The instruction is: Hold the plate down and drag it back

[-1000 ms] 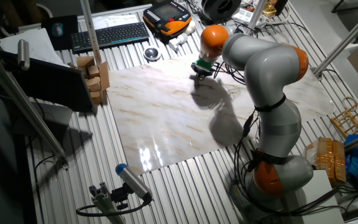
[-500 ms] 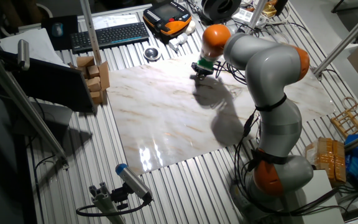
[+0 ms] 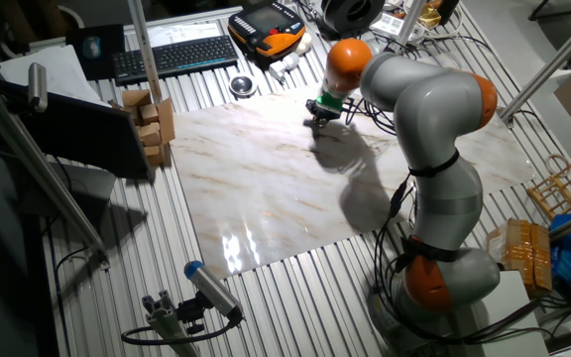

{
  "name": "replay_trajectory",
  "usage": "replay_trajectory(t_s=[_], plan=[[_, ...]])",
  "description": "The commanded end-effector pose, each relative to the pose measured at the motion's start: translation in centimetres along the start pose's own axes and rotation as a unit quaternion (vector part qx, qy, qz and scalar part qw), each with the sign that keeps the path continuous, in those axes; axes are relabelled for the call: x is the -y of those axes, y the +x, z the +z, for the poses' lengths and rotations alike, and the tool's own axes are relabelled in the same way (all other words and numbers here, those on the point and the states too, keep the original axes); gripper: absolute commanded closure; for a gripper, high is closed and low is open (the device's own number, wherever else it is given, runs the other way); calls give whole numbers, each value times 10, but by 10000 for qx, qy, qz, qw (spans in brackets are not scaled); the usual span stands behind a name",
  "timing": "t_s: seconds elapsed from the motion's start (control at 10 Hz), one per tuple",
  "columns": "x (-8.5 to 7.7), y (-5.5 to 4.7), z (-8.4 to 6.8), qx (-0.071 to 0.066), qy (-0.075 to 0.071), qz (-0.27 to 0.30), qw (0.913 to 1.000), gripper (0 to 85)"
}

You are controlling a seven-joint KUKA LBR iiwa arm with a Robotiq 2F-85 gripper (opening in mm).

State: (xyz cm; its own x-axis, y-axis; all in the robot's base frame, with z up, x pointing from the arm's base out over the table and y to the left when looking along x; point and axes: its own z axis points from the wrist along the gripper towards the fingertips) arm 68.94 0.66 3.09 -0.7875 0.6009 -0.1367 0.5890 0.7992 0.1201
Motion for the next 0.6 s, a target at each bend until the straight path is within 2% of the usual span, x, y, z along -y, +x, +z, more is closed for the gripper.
replay_trajectory(t_s=[0.0, 0.2, 0.4, 0.5], plan=[[0, 1, 0, -4, 3, -8, 10000, 850], [0, 0, 0, 28, 8, -58, 10000, 850], [0, 0, 0, -16, -91, -153, 9998, 850], [0, 0, 0, -21, -87, -284, 9996, 850]])
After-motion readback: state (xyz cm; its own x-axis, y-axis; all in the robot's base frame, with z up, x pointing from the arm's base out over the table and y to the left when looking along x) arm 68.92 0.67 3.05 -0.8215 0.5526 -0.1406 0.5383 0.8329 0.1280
